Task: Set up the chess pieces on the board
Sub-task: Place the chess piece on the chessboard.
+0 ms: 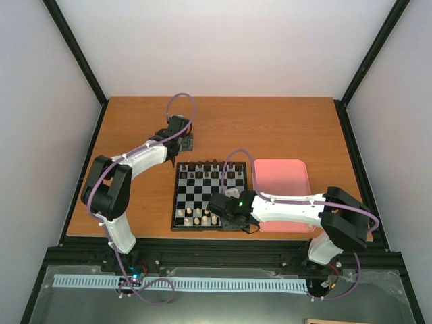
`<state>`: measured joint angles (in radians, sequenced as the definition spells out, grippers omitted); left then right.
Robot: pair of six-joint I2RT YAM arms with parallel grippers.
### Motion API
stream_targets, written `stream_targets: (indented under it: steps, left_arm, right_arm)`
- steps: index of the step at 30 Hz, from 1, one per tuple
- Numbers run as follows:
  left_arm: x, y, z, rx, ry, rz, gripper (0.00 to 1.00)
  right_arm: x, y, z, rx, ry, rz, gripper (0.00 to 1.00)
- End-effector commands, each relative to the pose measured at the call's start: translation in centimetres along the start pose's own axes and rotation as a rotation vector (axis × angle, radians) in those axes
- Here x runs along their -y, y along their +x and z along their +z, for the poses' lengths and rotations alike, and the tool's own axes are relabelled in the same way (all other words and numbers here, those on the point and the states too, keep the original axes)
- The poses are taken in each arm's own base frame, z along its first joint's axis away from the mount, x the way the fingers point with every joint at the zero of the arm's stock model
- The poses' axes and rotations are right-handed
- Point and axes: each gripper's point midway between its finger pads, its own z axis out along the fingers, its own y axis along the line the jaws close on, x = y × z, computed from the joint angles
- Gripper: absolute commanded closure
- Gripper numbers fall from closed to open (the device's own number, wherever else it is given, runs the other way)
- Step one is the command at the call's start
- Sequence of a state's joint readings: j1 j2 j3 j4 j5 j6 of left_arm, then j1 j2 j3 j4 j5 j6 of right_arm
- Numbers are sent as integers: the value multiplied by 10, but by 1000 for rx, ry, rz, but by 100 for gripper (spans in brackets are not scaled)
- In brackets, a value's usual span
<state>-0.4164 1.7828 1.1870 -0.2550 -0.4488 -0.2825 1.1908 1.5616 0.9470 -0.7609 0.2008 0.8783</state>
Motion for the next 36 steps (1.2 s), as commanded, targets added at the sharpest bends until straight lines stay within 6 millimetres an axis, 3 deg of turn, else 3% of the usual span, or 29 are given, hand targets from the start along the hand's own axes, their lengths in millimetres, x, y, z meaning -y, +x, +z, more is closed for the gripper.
stream_targets:
  steps: [1, 7, 15, 25, 32, 36]
  left_arm:
    - [-3, -16, -6, 38, -7, -1, 0]
    - [-3, -15, -5, 36, -6, 1, 0]
    - [-3, -15, -4, 35, -9, 2, 0]
    - [-2, -16, -4, 37, -8, 2, 0]
    - [-2, -18, -5, 39, -6, 1, 0]
    - [-2, -18, -6, 38, -4, 1, 0]
  right_arm:
    - [3, -4, 5, 9, 12, 8, 97]
    - [0, -4, 9, 0, 7, 0, 97]
    - [-3, -6, 7, 7, -13, -6, 69]
    - [-3, -17, -16, 54, -29, -6, 66]
    - [17, -23, -41, 109, 11, 29, 64]
    - [48, -18, -53, 120, 130, 89, 61]
